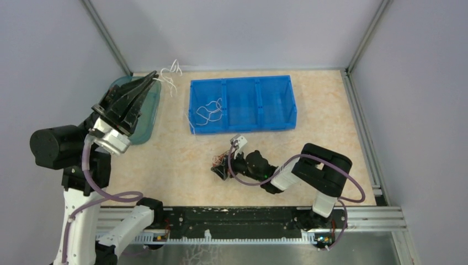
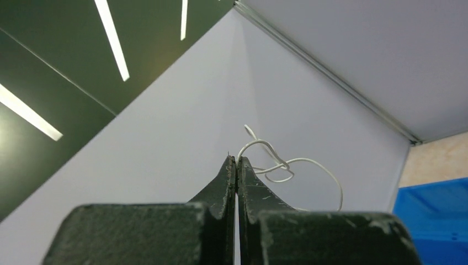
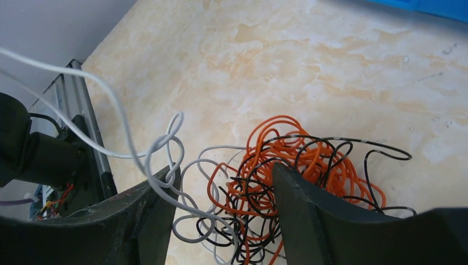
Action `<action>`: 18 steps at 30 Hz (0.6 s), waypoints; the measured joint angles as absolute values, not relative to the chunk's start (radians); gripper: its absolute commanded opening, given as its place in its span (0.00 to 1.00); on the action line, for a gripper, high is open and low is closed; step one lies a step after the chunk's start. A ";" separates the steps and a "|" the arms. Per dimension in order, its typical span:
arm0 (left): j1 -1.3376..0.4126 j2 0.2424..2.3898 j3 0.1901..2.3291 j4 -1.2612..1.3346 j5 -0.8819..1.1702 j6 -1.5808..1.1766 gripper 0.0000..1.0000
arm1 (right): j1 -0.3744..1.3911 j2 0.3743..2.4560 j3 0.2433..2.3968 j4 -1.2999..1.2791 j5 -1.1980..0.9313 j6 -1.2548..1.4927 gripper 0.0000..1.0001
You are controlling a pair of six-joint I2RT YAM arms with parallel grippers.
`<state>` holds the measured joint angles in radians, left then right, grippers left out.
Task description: Untangle the cables
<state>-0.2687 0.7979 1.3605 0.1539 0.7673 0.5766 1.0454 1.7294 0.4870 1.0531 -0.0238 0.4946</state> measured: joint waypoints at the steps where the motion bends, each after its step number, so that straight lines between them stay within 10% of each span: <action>1: -0.269 0.809 1.378 0.165 0.767 0.588 0.00 | 1.045 1.729 0.479 1.058 -0.021 0.495 0.62; 18: -0.269 1.045 1.660 0.640 0.560 0.850 0.00 | 1.056 1.744 0.337 1.164 0.038 0.547 0.66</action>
